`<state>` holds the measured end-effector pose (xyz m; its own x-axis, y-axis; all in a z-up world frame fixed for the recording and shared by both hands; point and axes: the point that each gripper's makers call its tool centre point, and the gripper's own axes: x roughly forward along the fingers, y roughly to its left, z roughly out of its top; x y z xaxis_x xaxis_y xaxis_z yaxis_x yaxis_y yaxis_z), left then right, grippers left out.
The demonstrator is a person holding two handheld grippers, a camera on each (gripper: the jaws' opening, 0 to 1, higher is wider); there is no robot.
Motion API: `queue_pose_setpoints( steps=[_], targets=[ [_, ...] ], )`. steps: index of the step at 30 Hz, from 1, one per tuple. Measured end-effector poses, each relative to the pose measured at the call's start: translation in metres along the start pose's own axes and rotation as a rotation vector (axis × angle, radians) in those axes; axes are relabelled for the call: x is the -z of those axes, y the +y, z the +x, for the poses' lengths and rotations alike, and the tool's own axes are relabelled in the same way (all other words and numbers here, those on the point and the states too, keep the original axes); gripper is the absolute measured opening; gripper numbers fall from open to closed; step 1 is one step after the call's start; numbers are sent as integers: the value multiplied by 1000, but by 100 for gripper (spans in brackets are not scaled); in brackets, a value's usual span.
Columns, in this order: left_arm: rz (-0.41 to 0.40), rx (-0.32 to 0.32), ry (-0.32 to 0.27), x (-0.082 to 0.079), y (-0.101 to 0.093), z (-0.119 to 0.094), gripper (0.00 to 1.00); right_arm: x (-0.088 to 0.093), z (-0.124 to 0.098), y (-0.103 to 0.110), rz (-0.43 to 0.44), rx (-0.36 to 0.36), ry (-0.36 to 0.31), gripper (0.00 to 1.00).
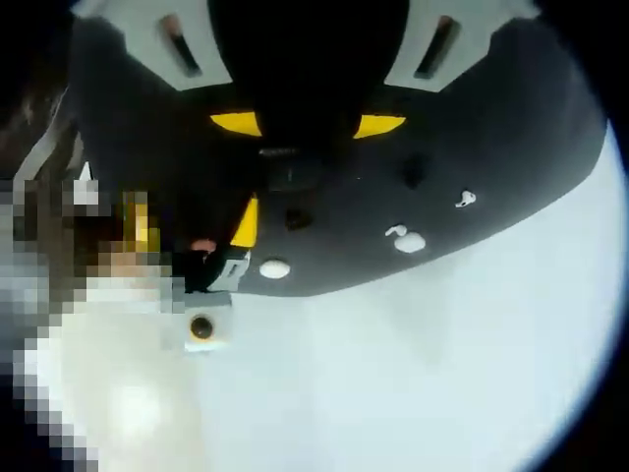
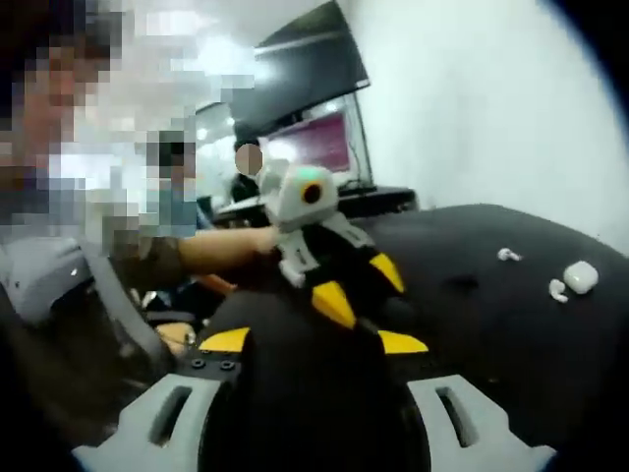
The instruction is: Pick up three earphones and place each one into its charging case using tactile feedback, ensure that each earphone is properly inserted and securely positioned inside the case.
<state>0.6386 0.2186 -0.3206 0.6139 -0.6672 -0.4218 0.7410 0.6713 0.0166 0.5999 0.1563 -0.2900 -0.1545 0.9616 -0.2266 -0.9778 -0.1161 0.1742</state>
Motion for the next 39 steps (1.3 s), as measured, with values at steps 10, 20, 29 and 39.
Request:
queue_pose_setpoints(
  steps=[10, 20, 29, 39],
  targets=[
    [-70, 79, 5, 2, -26, -8, 32, 7, 17, -17, -27, 79, 25, 59],
    [-8, 107, 44, 3, -28, 3, 37, 20, 14, 20, 29, -82, 84, 60],
    [-24, 167, 46, 2, -35, 1, 38, 15, 5, 8, 57, -42, 64, 59],
    [-209, 186, -26, -9, -14, 0, 38, -5, 0, -21, 89, 82, -50, 38]
  ],
)
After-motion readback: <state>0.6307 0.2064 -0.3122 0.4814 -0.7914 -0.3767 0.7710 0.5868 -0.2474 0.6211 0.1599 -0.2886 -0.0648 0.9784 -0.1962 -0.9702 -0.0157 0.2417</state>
